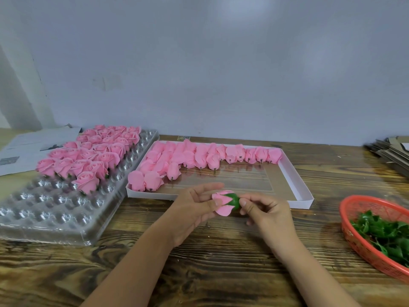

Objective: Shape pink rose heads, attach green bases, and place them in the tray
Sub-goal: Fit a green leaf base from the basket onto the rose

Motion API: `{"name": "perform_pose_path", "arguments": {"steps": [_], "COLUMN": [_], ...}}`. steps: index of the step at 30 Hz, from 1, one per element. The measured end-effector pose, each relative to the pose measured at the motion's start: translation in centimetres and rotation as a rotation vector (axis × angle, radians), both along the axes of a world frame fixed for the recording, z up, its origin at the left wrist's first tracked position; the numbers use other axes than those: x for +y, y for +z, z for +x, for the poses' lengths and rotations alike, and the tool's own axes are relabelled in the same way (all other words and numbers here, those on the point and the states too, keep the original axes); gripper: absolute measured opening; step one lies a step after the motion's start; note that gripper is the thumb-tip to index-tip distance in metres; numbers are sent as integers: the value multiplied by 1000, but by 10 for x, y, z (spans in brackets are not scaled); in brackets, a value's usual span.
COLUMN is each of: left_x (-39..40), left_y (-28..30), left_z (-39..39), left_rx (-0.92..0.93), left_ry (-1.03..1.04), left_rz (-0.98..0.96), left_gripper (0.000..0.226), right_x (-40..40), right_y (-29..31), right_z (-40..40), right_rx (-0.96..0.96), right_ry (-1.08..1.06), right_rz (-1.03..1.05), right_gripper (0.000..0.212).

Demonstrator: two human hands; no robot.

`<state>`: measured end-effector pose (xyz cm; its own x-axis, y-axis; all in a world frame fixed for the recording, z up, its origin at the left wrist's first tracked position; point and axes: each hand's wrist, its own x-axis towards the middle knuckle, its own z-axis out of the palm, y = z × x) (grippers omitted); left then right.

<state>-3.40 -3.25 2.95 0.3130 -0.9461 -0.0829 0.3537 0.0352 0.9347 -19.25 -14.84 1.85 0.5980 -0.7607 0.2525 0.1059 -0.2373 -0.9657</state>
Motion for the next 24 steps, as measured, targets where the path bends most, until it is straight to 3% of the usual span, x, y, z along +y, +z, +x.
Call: {"name": "perform_pose_path", "arguments": {"steps": [4, 13, 24], "left_x": [-2, -3, -5], "left_y": [-3, -10, -15], "left_z": [-2, -1, 0], "left_rx": [-66, -165, -204], "left_ry": [30, 42, 68], "left_rz": [20, 49, 86], "left_gripper": [60, 71, 66], "right_x": [-1, -3, -2], "right_y": [0, -3, -3], "right_z": [-2, -4, -3], "right_rx": [83, 106, 114], "right_ry": [36, 53, 74], "right_rz": [-91, -50, -75], "right_gripper": [44, 27, 22]}}
